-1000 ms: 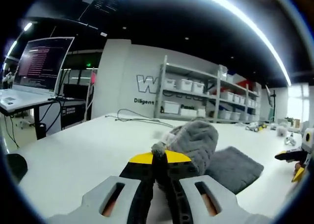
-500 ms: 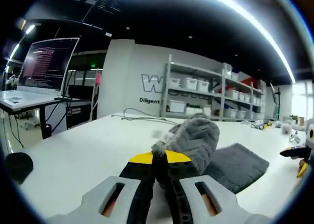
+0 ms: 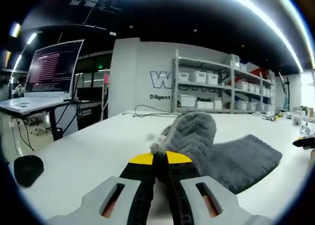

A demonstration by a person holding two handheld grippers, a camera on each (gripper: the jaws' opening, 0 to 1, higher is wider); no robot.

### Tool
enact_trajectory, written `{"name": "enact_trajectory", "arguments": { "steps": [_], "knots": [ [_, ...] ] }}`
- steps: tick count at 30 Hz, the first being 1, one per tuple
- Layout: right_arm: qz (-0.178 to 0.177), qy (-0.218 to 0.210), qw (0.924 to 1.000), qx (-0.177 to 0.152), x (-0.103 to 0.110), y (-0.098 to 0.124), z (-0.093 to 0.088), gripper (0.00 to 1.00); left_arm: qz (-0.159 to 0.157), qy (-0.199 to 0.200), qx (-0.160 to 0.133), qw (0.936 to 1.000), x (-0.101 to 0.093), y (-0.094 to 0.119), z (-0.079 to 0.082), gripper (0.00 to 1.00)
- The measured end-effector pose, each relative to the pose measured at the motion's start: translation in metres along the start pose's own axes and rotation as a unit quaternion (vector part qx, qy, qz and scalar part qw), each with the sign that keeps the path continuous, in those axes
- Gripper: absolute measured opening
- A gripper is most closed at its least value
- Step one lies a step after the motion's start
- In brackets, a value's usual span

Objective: Open the folded towel by lifting each exposed corner and separating the folded layers until the towel lies flat within the target outline without major curled edges

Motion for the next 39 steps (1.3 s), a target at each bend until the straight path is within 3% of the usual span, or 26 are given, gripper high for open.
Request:
{"name": "enact_trajectory", "arguments": {
  "steps": [20, 39],
  "knots": [
    [0.0, 0.002, 1.0, 0.005, 0.0, -0.001, 0.0, 0.99, 0.006, -0.01, 0.013, 0.9999, 0.006, 0.0, -0.009, 0.06],
    [0.004, 0.004, 1.0, 0.006, 0.001, -0.004, 0.001, 0.99, 0.014, -0.051, 0.033, 0.9981, 0.011, 0.001, -0.016, 0.1]
  ]
}}
Point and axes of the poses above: the point that each gripper's makers call its tool centre point, and the gripper's own axes: y roughly backward along the fingers, x roughly to its left, z roughly out of its top, the point moved 8 cm from there along y, roughly backward along the fingers, and after that the axes turned 7 degrees about y, right-handed, at the moved point
